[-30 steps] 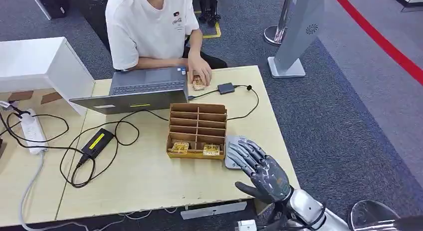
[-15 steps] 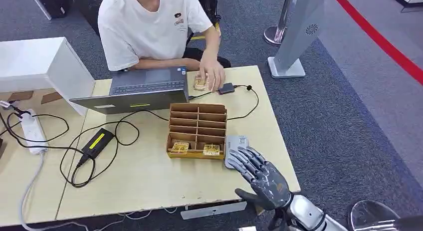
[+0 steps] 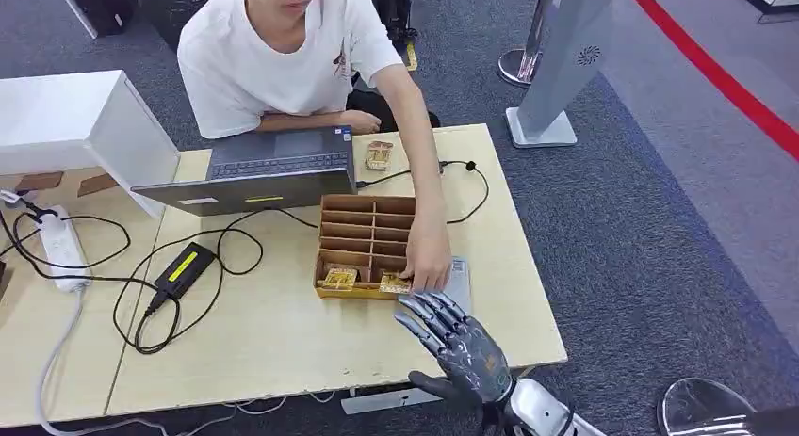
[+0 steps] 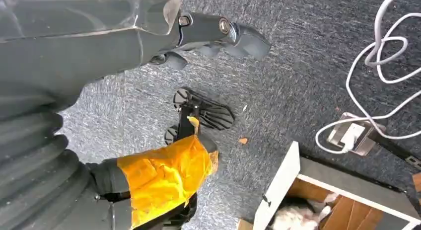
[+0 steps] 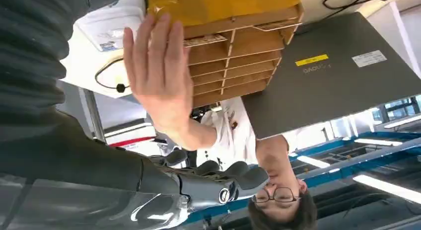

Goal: Pass the card to the sensor for recognition and then transmit it.

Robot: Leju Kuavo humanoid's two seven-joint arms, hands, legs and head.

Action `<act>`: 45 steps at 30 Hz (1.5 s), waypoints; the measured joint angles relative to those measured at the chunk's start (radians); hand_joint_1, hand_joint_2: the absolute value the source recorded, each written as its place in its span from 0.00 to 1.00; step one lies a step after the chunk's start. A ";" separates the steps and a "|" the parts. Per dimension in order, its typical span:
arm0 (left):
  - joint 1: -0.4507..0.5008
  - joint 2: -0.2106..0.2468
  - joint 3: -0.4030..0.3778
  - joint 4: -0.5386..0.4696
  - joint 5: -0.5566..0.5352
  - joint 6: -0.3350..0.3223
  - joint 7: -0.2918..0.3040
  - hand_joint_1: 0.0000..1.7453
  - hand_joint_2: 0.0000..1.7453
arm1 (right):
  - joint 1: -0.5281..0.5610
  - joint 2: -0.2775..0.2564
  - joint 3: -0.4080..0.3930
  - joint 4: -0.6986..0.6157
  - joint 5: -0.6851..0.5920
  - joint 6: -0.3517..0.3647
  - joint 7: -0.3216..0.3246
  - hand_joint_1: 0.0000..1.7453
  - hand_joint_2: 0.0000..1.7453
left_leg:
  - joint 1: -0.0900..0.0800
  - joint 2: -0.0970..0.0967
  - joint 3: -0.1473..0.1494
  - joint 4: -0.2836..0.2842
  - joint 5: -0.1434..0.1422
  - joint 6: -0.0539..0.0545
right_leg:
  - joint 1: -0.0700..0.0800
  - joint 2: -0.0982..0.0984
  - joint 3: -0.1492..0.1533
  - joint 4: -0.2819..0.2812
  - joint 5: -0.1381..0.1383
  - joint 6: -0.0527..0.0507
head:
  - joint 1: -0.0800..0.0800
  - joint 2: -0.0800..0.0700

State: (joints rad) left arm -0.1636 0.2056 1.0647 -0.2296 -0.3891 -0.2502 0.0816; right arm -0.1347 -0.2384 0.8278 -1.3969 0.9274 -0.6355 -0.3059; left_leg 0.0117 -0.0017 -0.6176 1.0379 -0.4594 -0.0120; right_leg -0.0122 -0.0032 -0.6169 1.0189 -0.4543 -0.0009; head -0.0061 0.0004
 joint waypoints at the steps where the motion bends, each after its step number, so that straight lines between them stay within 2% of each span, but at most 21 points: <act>1: 0.000 0.000 0.000 0.000 0.000 0.000 0.001 0.00 1.00 | -0.002 0.005 0.003 0.005 0.000 0.000 0.000 0.00 1.00 | 0.000 0.000 0.000 0.000 0.000 0.000 | 0.000 0.000 0.000 0.000 0.000 0.000 | 0.000 0.000; 19: -0.006 -0.003 -0.001 0.000 -0.006 0.009 0.005 0.00 1.00 | -0.026 0.053 0.035 0.066 -0.024 -0.001 0.008 0.00 1.00 | 0.000 0.000 0.001 0.000 0.000 0.000 | 0.000 0.000 0.000 0.000 0.000 0.000 | 0.000 0.000; 45: -0.009 -0.005 -0.011 0.000 -0.005 0.015 0.019 0.00 1.00 | -0.034 0.067 0.061 0.105 -0.060 0.001 0.014 0.00 1.00 | 0.000 0.000 0.001 0.000 0.000 0.000 | 0.000 0.000 0.000 0.000 0.000 0.000 | 0.000 0.000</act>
State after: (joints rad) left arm -0.1723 0.2010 1.0540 -0.2296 -0.3937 -0.2354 0.1011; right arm -0.1687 -0.1709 0.8888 -1.2924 0.8679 -0.6348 -0.2914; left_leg 0.0115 -0.0016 -0.6170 1.0378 -0.4595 -0.0120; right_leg -0.0123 -0.0031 -0.6168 1.0187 -0.4544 -0.0012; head -0.0057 0.0004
